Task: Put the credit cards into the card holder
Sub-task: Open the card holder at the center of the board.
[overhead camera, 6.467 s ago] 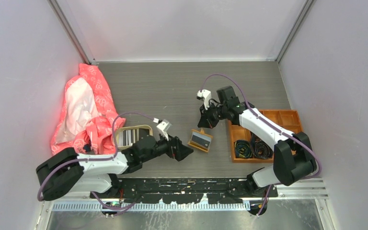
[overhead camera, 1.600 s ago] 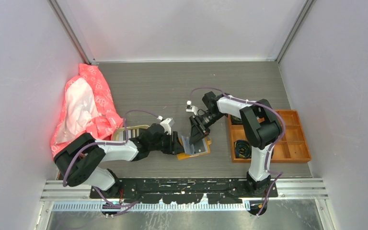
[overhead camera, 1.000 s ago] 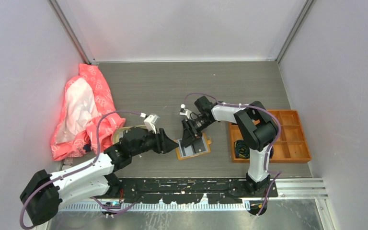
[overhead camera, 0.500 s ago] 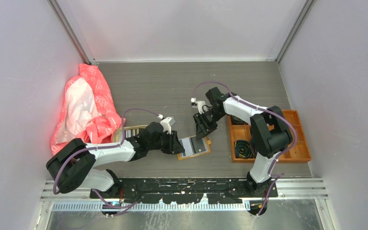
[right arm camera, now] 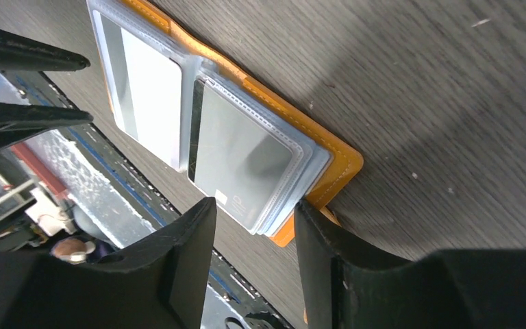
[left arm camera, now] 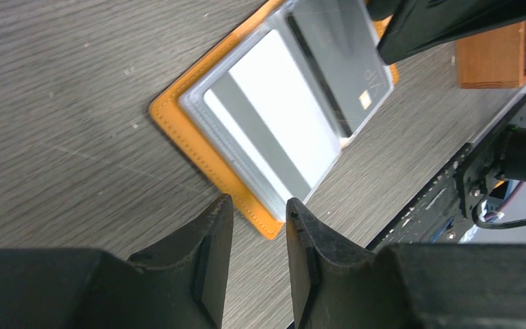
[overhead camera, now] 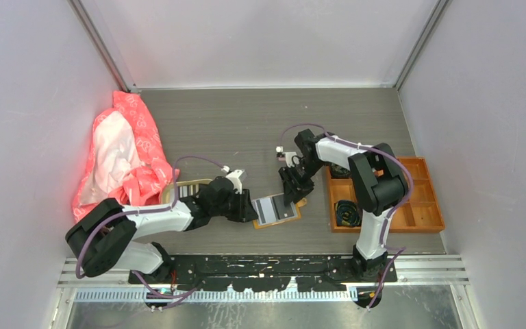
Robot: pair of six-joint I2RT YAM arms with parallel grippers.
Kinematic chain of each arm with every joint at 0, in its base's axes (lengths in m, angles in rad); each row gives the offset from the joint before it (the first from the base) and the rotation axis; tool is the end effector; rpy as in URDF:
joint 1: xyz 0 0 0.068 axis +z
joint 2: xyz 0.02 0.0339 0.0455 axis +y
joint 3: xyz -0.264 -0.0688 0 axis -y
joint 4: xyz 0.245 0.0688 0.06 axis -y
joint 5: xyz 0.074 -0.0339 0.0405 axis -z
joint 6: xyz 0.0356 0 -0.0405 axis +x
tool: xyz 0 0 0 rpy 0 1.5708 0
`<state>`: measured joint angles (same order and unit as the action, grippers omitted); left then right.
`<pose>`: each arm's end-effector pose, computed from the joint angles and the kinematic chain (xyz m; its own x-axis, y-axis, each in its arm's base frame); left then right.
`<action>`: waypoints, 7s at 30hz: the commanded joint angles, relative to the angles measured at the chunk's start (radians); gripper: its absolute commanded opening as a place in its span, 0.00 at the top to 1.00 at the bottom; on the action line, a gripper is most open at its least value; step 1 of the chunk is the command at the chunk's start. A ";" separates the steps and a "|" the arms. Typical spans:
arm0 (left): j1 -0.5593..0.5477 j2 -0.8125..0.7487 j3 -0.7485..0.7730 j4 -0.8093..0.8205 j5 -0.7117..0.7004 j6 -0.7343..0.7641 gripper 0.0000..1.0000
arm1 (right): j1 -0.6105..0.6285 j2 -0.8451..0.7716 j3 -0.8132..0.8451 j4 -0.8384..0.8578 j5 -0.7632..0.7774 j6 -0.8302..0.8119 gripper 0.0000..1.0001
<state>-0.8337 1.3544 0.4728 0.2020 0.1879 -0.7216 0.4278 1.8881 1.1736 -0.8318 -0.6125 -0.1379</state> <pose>0.1632 -0.1897 0.1519 -0.8622 -0.0158 -0.5064 0.3404 0.7224 -0.6020 0.2911 0.1552 0.1460 -0.8525 -0.5123 -0.1033 -0.4740 0.6746 0.5659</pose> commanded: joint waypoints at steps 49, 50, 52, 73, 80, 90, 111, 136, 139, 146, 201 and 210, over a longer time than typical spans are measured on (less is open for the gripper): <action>-0.005 -0.073 -0.030 -0.050 -0.039 0.000 0.56 | 0.008 0.042 -0.007 0.121 -0.453 0.156 0.49; -0.005 -0.102 -0.034 -0.075 -0.050 0.003 0.56 | 0.008 0.042 -0.006 0.121 -0.441 0.156 0.49; -0.006 -0.156 -0.045 -0.111 -0.068 0.004 0.57 | 0.008 0.023 0.002 0.113 -0.398 0.143 0.51; -0.005 0.008 0.067 0.109 0.088 -0.010 0.58 | 0.081 -0.036 0.065 -0.056 0.232 -0.110 0.52; -0.005 0.060 0.094 0.120 0.096 -0.010 0.58 | 0.081 -0.014 0.070 -0.069 0.201 -0.103 0.52; -0.005 0.089 0.105 0.161 0.115 -0.021 0.59 | 0.071 -0.069 0.067 -0.055 0.019 -0.101 0.54; -0.011 0.186 0.168 0.099 0.060 -0.066 0.58 | 0.058 -0.014 0.066 -0.054 0.065 -0.084 0.54; -0.015 0.402 0.289 0.320 0.138 -0.109 0.57 | -0.058 -0.236 0.038 0.023 0.078 -0.051 0.52; -0.018 0.428 0.305 0.363 0.150 -0.121 0.57 | -0.078 -0.247 0.033 0.030 0.068 -0.046 0.52; -0.027 0.491 0.322 0.521 0.184 -0.179 0.56 | -0.107 -0.263 0.024 0.045 0.044 -0.031 0.52; -0.028 -0.200 -0.104 0.303 -0.125 0.067 0.31 | 0.170 -0.473 -0.406 -0.024 0.035 -1.399 0.89; -0.027 -0.163 -0.107 0.359 -0.055 -0.063 0.53 | 0.240 -0.447 -0.424 0.179 0.245 -1.217 0.97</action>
<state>-0.8616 1.1591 0.3607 0.4492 0.0872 -0.7067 0.6643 1.4574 0.7532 -0.7944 -0.4858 -1.4620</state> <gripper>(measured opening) 0.497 0.056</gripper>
